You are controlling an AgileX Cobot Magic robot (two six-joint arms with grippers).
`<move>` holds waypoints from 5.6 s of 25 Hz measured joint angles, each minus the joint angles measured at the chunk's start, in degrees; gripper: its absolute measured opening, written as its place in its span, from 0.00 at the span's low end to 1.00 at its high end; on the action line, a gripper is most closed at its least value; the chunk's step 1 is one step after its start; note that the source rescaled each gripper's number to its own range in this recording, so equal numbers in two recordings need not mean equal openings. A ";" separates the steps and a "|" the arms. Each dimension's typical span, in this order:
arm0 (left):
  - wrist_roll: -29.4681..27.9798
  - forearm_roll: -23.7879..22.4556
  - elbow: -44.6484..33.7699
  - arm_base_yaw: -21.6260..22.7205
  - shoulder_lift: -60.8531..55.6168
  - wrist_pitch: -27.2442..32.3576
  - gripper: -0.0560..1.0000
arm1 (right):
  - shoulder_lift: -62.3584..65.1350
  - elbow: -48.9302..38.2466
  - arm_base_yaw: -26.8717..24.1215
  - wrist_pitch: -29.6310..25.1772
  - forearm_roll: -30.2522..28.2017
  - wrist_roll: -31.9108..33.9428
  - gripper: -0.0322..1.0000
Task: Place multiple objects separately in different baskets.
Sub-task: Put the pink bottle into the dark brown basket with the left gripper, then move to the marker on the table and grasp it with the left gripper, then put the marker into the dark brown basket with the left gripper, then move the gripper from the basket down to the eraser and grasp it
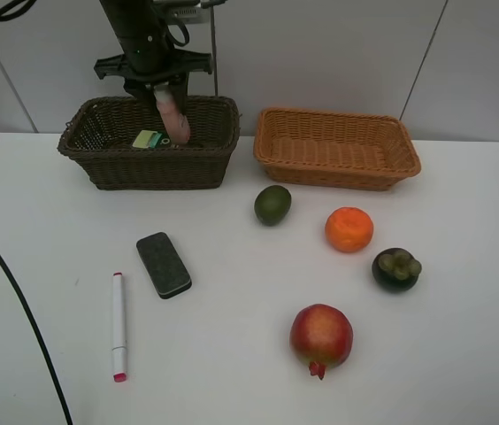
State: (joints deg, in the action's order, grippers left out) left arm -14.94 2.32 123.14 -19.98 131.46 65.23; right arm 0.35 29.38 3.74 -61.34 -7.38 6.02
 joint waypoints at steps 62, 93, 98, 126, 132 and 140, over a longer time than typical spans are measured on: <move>-20.00 -2.80 -81.66 -14.74 -28.77 -31.89 0.91 | 0.00 0.00 0.00 0.00 0.00 0.00 0.72; -14.81 -3.01 -61.24 -11.21 -39.02 -17.24 0.05 | 0.00 0.00 0.00 0.00 0.00 0.00 0.72; -10.41 -4.99 -43.09 -0.85 -33.17 -11.74 0.05 | 0.00 0.00 0.00 0.00 0.00 0.00 0.72; -8.95 1.53 -12.51 6.75 -7.36 3.41 0.91 | 0.00 0.00 0.00 0.00 0.00 0.00 0.72; -6.28 6.22 -13.75 6.64 -12.62 3.45 0.91 | 0.00 0.00 0.00 0.00 0.00 0.00 0.72; -7.14 7.19 -32.96 -1.24 -22.66 3.50 0.91 | 0.00 0.00 0.00 0.00 0.00 0.00 0.72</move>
State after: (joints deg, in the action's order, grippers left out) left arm -22.08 9.51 90.18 -21.22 108.80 68.73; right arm 0.35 29.38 3.74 -61.34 -7.38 6.02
